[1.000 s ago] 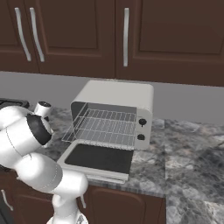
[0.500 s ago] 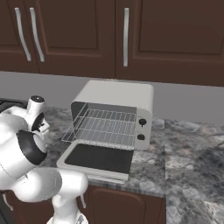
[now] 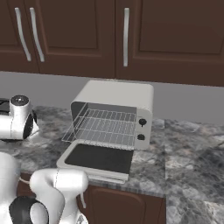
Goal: Pick up the heated bread from the toaster oven and place it in the bowl. Then move the bread bowl to the dining counter.
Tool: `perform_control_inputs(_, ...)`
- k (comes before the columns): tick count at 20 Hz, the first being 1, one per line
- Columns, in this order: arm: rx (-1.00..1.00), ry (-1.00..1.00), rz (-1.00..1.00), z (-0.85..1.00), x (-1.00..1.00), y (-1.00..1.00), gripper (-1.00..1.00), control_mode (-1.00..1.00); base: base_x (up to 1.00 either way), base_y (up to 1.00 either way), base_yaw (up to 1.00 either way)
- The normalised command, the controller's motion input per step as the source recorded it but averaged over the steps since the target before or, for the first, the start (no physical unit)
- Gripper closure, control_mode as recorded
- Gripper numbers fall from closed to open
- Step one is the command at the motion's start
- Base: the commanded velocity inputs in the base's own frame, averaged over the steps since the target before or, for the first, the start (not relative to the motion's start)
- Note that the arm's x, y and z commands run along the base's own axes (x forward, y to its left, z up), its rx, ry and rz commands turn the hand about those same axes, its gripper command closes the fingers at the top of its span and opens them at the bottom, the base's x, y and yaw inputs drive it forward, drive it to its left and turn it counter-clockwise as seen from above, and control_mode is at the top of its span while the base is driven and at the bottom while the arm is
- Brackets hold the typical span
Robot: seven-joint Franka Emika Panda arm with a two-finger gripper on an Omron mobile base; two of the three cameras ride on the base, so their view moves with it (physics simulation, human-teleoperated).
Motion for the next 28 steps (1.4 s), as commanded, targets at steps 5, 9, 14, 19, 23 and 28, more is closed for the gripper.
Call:
perform_control_inputs(5,0.15,0.00,-0.29,0.81,-0.79,-0.93,1.00,-1.00,0.00,0.00,0.00)
perform_control_inputs(9,0.21,0.00,-0.24,0.66,-0.84,-1.00,1.00,-1.00,0.00,0.00,0.00)
perform_control_inputs(14,0.07,-0.03,-0.11,0.26,-0.32,-0.42,1.00,-1.00,0.00,0.00,0.00)
perform_control_inputs(19,0.00,-0.02,-0.01,0.00,-0.08,0.00,1.00,1.00,-0.69,-0.05,0.10)
perform_control_inputs(23,0.00,0.00,0.00,0.00,0.00,0.00,1.00,1.00,-0.87,0.06,0.66)
perform_control_inputs(28,0.00,0.00,0.00,0.00,0.00,0.00,1.00,1.00,-0.16,0.17,0.96)
